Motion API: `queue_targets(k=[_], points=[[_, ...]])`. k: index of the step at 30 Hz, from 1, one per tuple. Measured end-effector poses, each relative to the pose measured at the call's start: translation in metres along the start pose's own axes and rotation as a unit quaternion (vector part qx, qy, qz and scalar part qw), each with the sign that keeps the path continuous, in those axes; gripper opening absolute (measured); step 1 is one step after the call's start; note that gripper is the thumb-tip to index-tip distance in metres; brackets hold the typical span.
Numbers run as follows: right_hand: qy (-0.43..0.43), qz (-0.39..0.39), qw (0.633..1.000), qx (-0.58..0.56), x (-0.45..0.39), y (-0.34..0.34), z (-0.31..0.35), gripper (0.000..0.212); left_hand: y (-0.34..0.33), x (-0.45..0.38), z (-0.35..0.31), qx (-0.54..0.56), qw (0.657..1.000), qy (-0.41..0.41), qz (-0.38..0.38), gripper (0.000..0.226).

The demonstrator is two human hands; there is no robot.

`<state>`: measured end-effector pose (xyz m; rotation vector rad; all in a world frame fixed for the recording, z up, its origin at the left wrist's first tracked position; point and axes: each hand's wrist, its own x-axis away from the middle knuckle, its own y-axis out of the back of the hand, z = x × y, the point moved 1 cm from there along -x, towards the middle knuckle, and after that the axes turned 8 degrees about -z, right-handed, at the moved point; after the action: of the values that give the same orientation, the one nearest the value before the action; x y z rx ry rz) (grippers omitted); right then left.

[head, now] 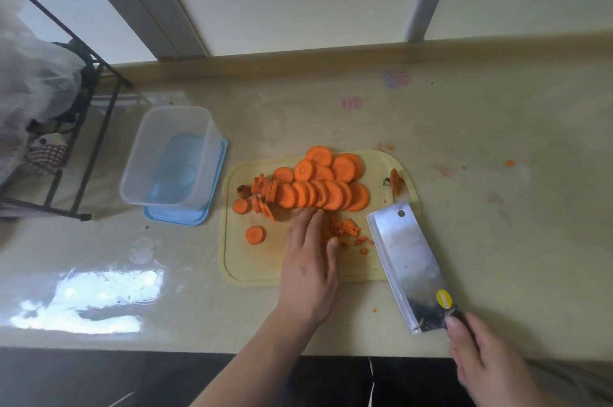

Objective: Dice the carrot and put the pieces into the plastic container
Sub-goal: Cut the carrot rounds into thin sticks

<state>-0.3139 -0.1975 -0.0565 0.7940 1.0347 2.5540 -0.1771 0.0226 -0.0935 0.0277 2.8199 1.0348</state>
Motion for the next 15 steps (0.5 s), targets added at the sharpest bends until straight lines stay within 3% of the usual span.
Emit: queue_targets(k=[2, 6, 8, 10, 11, 12, 13, 14, 15], points=[[0.015, -0.002, 1.0, 0.007, -0.004, -0.003, 0.001, 0.025, -0.005, 0.003, -0.004, 0.02, 1.0, 0.008, -0.002, 0.057], [0.016, -0.021, 1.0, -0.002, -0.002, -0.002, 0.009, 0.023, -0.011, 0.008, -0.006, 0.02, 1.0, 0.002, -0.002, 0.053], [0.035, -0.025, 0.998, 0.036, -0.005, -0.004, 0.007, 0.029, -0.011, 0.007, -0.006, 0.027, 1.0, 0.002, -0.01, 0.051], [0.03, -0.013, 0.999, -0.01, 0.002, 0.002, 0.0, 0.036, -0.008, 0.008, -0.005, 0.045, 0.999, -0.003, -0.015, 0.049], [-0.004, -0.034, 0.999, -0.038, 0.0, 0.001, 0.014, 0.037, -0.004, 0.009, -0.005, 0.056, 0.998, -0.01, -0.016, 0.048], [-0.041, -0.026, 0.999, -0.015, -0.001, 0.044, -0.036, 0.034, 0.0, 0.009, -0.004, 0.066, 0.997, -0.025, -0.021, 0.046], [-0.089, -0.064, 0.993, -0.049, -0.029, -0.021, -0.071, 0.025, 0.005, 0.007, -0.005, 0.073, 0.996, -0.052, -0.029, 0.042], [-0.071, -0.007, 0.997, -0.044, -0.067, -0.112, -0.128, 0.013, 0.009, 0.003, -0.007, 0.073, 0.993, -0.088, -0.04, 0.037], [-0.057, 0.0, 0.998, -0.009, -0.104, -0.187, -0.164, 0.007, 0.012, -0.005, -0.009, 0.066, 0.988, -0.128, -0.047, 0.031]])
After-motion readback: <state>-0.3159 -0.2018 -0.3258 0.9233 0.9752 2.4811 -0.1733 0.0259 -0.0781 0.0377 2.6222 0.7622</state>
